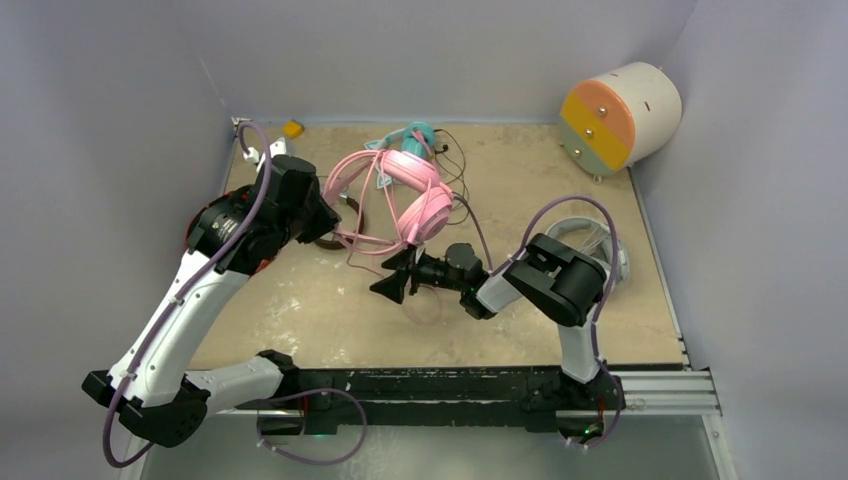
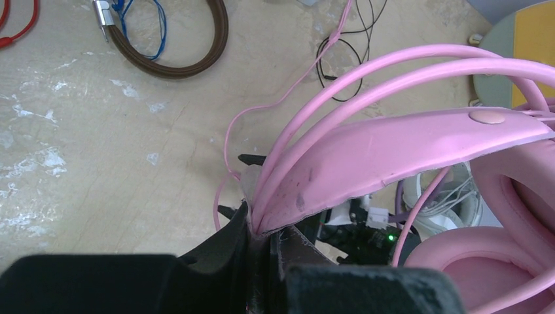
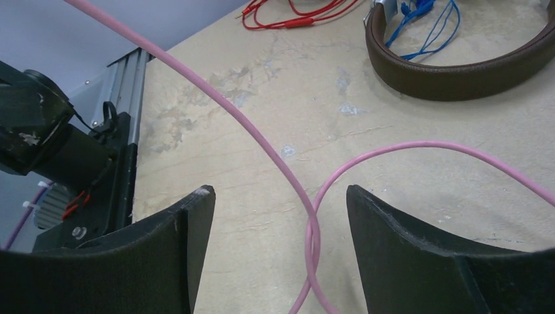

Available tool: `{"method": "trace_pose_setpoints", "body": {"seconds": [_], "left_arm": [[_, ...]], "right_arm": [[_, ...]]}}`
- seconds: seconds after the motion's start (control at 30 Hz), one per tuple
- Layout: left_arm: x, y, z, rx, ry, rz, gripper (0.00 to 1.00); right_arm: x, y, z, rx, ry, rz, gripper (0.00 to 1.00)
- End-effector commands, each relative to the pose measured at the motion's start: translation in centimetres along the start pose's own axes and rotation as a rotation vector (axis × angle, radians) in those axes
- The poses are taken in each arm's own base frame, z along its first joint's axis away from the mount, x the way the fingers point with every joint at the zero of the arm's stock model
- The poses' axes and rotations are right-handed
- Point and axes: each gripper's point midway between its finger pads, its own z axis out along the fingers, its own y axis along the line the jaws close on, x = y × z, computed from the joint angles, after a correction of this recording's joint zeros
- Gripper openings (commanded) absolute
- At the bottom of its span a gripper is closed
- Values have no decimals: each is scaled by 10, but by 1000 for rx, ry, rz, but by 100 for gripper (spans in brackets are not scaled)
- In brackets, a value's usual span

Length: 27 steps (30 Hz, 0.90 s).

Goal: Wrap the headphones
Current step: Wrap the headphones cable around the headphones.

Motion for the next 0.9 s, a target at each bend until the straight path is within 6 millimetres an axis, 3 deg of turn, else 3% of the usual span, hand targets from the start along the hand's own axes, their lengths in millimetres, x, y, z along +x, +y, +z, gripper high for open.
{"method": "trace_pose_setpoints", "body": {"seconds": [0.0, 0.33, 0.47, 0.67, 0.87], "left_arm": [[-24, -32, -23, 146, -56, -58, 0], [-26, -39, -27, 174, -54, -62, 0], [-26, -39, -26, 173, -52, -65, 0], [-27, -37, -26, 162, -61, -60, 0], [-43, -31, -29, 118, -132, -46, 0]], "right_arm": [[-26, 9, 17, -77, -88, -106, 76], [-14, 6, 32, -97, -70, -44, 69], [-16, 9, 32, -105, -76, -18, 50], [-27, 19, 11, -81, -89, -16, 0], [-33, 29, -22, -45, -129, -32, 0]]}}
